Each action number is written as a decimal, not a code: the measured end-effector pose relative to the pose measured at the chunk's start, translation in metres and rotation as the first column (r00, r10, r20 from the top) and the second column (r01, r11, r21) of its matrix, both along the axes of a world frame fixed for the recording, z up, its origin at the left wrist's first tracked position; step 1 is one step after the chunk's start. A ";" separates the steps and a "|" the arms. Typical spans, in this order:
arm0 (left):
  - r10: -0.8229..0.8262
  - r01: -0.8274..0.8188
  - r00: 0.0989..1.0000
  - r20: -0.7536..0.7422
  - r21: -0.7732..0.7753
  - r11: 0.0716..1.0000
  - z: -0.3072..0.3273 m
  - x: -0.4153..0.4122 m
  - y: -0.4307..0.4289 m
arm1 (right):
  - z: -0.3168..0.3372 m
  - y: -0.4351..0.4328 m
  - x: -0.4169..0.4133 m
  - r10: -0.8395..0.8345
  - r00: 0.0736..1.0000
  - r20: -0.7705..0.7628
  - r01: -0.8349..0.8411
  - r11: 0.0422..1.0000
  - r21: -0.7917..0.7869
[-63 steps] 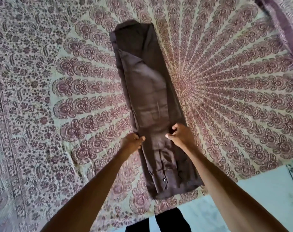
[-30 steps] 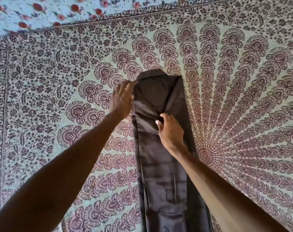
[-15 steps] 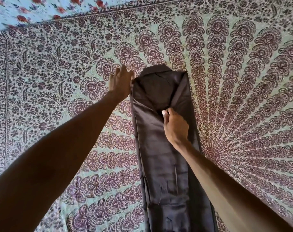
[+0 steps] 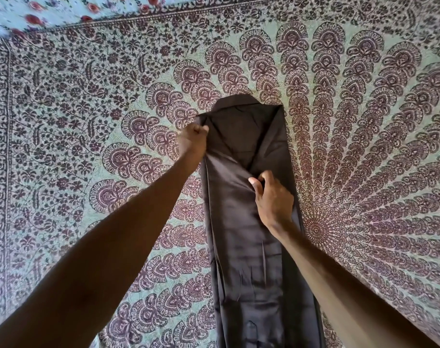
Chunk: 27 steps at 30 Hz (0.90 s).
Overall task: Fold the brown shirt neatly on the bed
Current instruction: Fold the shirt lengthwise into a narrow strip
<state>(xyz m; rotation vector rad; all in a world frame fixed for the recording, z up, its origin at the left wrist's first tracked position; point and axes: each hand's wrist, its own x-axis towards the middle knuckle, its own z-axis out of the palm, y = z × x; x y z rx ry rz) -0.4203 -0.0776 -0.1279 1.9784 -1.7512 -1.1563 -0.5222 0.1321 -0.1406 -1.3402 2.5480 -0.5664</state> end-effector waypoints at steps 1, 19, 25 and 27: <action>0.055 -0.055 0.997 -0.045 0.015 0.998 0.001 -0.001 0.003 | 0.000 0.002 0.000 -0.028 1.000 0.003 0.028 1.000 0.000; -0.434 0.553 0.810 0.393 -0.268 0.789 0.005 0.005 -0.020 | -0.005 0.000 0.005 -0.087 0.995 0.052 0.085 0.996 0.038; -0.457 0.590 0.744 0.487 -0.158 0.792 0.022 -0.003 -0.048 | -0.006 -0.013 0.006 -0.036 0.999 0.007 0.035 0.998 0.050; -0.383 0.541 0.776 0.501 -0.215 0.813 0.023 -0.003 -0.053 | -0.008 -0.016 0.008 -0.030 0.999 -0.042 0.033 0.997 0.075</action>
